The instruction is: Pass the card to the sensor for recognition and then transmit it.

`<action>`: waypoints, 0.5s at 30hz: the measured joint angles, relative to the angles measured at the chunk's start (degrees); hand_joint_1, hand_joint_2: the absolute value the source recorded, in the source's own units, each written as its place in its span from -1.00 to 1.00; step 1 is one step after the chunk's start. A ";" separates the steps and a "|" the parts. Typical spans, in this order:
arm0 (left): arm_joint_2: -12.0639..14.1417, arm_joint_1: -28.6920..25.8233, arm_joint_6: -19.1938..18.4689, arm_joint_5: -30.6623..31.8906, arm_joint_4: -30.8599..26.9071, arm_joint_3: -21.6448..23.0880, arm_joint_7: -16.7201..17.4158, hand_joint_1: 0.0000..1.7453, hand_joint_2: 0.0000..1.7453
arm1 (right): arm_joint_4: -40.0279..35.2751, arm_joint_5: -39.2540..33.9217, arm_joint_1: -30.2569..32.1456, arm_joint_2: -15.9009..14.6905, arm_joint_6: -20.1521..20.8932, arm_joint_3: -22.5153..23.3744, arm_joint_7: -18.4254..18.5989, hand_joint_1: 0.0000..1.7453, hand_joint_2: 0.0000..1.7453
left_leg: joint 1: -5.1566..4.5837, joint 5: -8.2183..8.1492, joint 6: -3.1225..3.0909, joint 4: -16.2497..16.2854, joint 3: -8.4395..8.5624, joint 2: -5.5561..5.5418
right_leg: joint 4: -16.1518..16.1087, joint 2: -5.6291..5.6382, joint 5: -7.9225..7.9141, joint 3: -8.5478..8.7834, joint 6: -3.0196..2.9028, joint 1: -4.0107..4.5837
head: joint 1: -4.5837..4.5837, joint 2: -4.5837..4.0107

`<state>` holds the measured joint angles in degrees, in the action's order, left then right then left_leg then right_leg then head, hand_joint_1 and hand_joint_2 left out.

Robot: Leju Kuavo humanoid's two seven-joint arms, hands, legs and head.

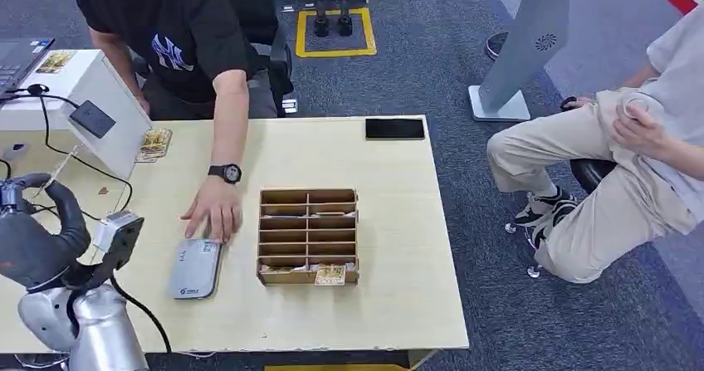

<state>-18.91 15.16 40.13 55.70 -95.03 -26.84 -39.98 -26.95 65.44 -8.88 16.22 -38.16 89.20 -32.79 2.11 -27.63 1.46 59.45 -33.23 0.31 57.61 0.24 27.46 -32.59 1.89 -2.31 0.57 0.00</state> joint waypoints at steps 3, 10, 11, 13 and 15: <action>0.02 -0.93 0.00 -12.90 1.98 4.08 -0.04 1.00 1.00 | -0.35 -1.22 0.00 0.13 0.00 0.00 0.13 -1.00 1.00 | 0.00 0.00 0.00 0.00 -0.01 0.00 | 0.00 0.00 -0.01 0.02 0.02 0.00 | 0.00 0.00; 0.81 -2.51 0.00 -24.37 3.12 11.96 -0.15 1.00 1.00 | -1.38 -1.83 0.02 0.66 0.00 0.00 0.20 -1.00 1.00 | -0.02 0.00 0.00 0.02 -0.02 0.01 | 0.00 0.01 -0.03 0.03 0.05 -0.03 | 0.00 0.00; 1.14 -3.26 0.00 -28.51 3.36 13.54 -0.15 1.00 1.00 | -1.59 -2.29 0.03 0.79 0.00 0.00 0.20 -1.00 1.00 | -0.02 0.00 -0.01 0.02 -0.01 0.01 | -0.01 0.01 -0.03 0.02 0.05 -0.03 | 0.02 0.00; 1.73 -4.72 0.00 -32.36 3.62 16.11 -0.15 1.00 1.00 | -1.84 -2.67 0.05 0.87 0.00 0.00 0.17 -1.00 1.00 | -0.02 0.00 -0.01 0.02 -0.03 -0.01 | -0.01 -0.01 -0.03 0.02 0.05 -0.03 | 0.00 0.00; 2.23 -6.10 0.00 -33.73 3.62 18.45 -0.15 1.00 1.00 | -1.92 -2.60 0.05 0.92 0.00 0.00 0.07 -1.00 1.00 | -0.02 -0.01 -0.01 0.02 -0.04 -0.01 | -0.01 0.00 -0.03 0.02 0.05 -0.03 | 0.00 0.00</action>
<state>-16.68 9.06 40.13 21.96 -91.41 -8.39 -40.13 -28.87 62.84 -8.84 17.14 -38.16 89.20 -32.72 2.09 -27.63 1.45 59.47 -33.27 0.30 57.60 0.24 27.44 -32.57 1.94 -2.34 0.57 0.00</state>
